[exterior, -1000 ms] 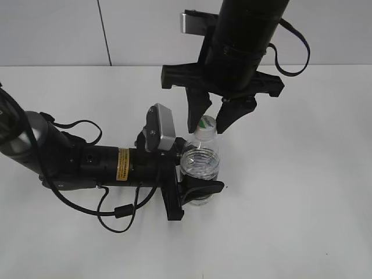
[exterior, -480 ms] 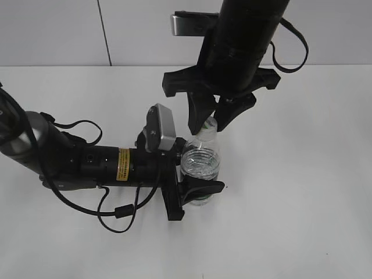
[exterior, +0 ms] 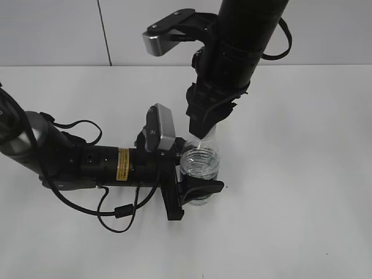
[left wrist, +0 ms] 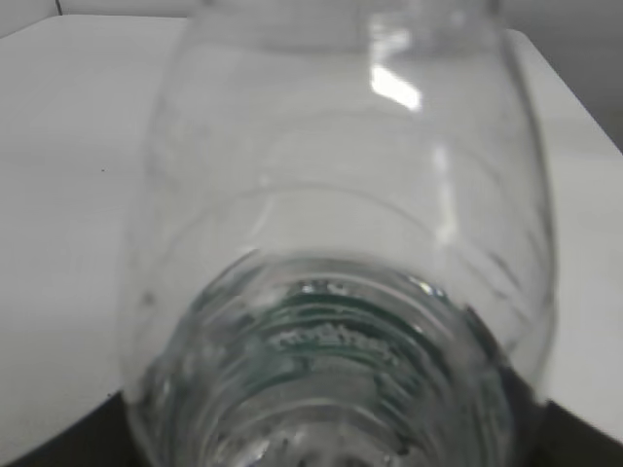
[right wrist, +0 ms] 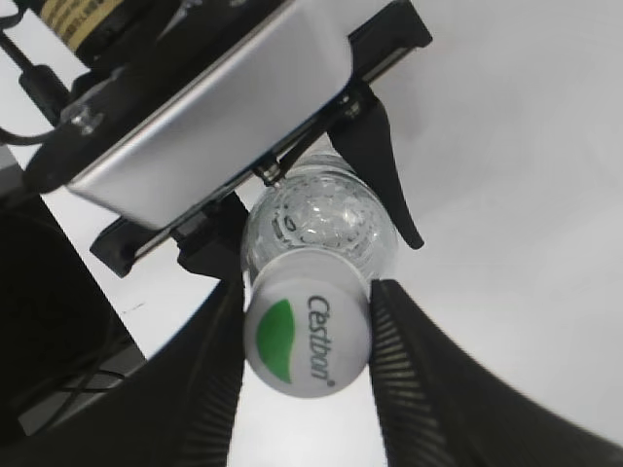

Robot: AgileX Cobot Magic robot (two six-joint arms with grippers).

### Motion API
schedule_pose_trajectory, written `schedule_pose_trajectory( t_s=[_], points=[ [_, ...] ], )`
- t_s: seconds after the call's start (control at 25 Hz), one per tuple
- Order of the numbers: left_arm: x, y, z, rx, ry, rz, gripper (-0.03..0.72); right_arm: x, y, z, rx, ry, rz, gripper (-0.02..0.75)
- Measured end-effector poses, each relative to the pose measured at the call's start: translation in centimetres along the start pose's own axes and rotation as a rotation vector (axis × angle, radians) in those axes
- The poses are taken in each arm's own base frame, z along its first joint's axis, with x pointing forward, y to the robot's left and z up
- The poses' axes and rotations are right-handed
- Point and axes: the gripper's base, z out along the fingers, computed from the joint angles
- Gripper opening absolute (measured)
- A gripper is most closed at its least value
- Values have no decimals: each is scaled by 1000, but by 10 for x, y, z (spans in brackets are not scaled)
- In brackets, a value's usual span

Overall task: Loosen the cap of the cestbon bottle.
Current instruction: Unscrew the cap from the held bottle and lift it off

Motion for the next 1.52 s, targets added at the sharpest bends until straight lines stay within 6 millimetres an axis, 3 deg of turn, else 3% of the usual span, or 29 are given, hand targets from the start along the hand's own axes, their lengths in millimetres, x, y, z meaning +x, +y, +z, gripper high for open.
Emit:
schedule_pose_trajectory(
  t_s=[0.4,0.96,1.36,1.52],
  points=[
    [0,1,0,-9,0,-13,407,-2,-2,0,24,-25,-184,300],
    [0,1,0,-14,1,-8,407,-1,-2,-1,26,6,-602,300],
    [0,1,0,-12,1,-4,407,-1,-2,-1,26,6,-584,300],
    [0,1,0,-12,1,-4,407,0,-2,-1,29,10,-561,354]
  ],
)
